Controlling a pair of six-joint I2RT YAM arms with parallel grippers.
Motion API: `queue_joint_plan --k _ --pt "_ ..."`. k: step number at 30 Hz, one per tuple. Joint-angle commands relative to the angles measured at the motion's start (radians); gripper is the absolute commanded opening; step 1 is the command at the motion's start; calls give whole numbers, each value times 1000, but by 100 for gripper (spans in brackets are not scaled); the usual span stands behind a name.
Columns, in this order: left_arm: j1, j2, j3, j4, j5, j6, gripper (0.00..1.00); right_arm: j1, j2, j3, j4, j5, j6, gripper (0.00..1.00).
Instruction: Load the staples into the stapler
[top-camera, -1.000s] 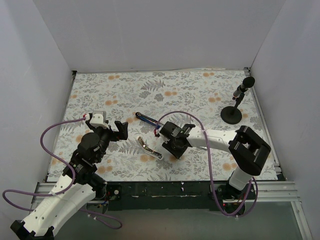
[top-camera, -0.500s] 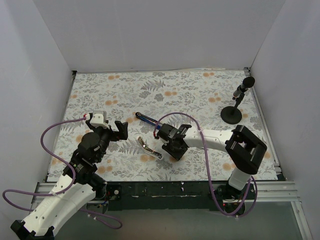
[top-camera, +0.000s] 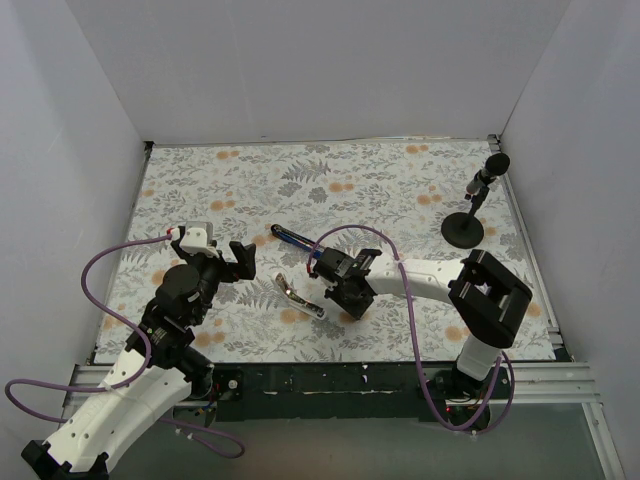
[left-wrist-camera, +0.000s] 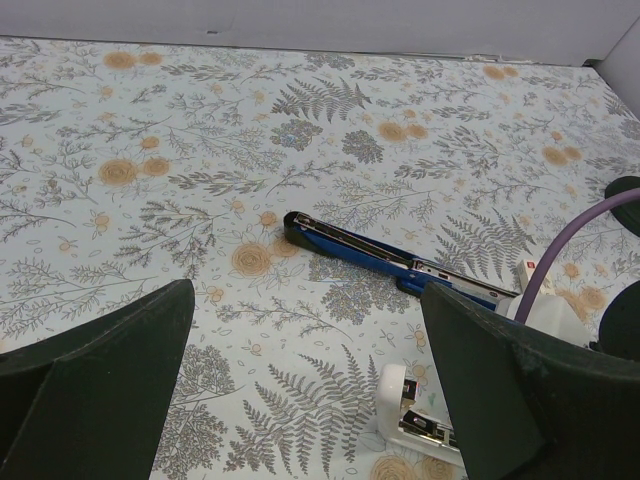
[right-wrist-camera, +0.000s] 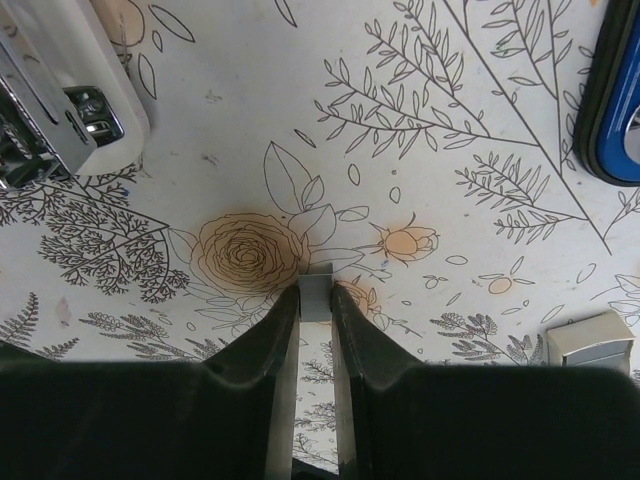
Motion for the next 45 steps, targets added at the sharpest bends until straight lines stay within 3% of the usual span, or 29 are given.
queue_joint_plan --k 1,13,20,30,45 --pt "4 -4 -6 -7 2 10 98 5 3 34 -23 27 13 20" --pt "6 -9 -7 -6 -1 10 98 28 -51 155 -65 36 4 15" --pt "6 -13 -7 -7 1 7 98 71 -81 175 75 28 -22 15" --pt "12 -20 -9 -3 1 12 98 91 -121 50 359 -5 -33 16" --pt "24 -4 -10 5 10 15 98 97 -89 8 429 -75 -36 16"
